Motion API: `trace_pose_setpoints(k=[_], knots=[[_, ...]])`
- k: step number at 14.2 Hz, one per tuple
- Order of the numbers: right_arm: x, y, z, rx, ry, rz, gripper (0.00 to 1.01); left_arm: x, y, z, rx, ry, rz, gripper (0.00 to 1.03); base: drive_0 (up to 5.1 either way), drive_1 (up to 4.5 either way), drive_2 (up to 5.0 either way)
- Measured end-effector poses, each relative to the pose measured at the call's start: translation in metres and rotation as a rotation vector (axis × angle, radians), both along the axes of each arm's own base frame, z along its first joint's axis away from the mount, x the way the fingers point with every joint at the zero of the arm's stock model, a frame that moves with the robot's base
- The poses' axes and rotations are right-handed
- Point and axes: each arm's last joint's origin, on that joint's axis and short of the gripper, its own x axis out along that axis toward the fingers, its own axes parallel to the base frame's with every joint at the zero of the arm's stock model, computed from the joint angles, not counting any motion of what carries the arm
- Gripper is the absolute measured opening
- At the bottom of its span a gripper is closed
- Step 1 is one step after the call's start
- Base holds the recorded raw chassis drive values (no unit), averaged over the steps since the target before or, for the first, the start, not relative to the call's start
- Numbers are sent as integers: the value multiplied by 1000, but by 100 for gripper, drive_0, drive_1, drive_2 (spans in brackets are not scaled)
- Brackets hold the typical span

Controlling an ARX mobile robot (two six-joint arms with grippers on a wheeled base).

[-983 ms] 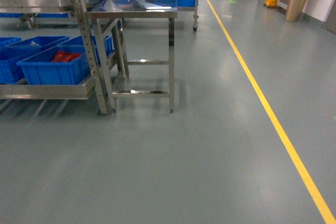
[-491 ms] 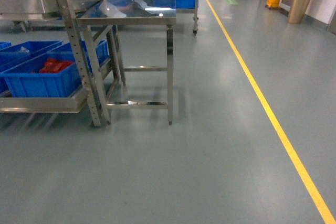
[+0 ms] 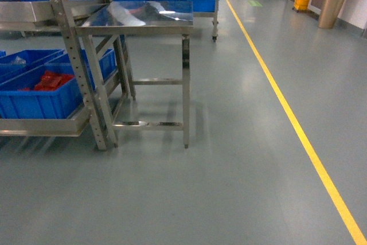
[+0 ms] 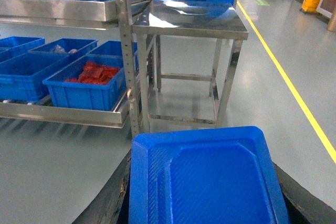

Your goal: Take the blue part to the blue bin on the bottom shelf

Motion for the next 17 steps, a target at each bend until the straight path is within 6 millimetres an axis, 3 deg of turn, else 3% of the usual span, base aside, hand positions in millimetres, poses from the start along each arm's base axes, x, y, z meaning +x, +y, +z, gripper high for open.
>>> trace_pose_setpoints(k=[17], knots=[[0,0,0,0,0,0,98,0,0,0,0,-2,-2,44,-4,420,-428]])
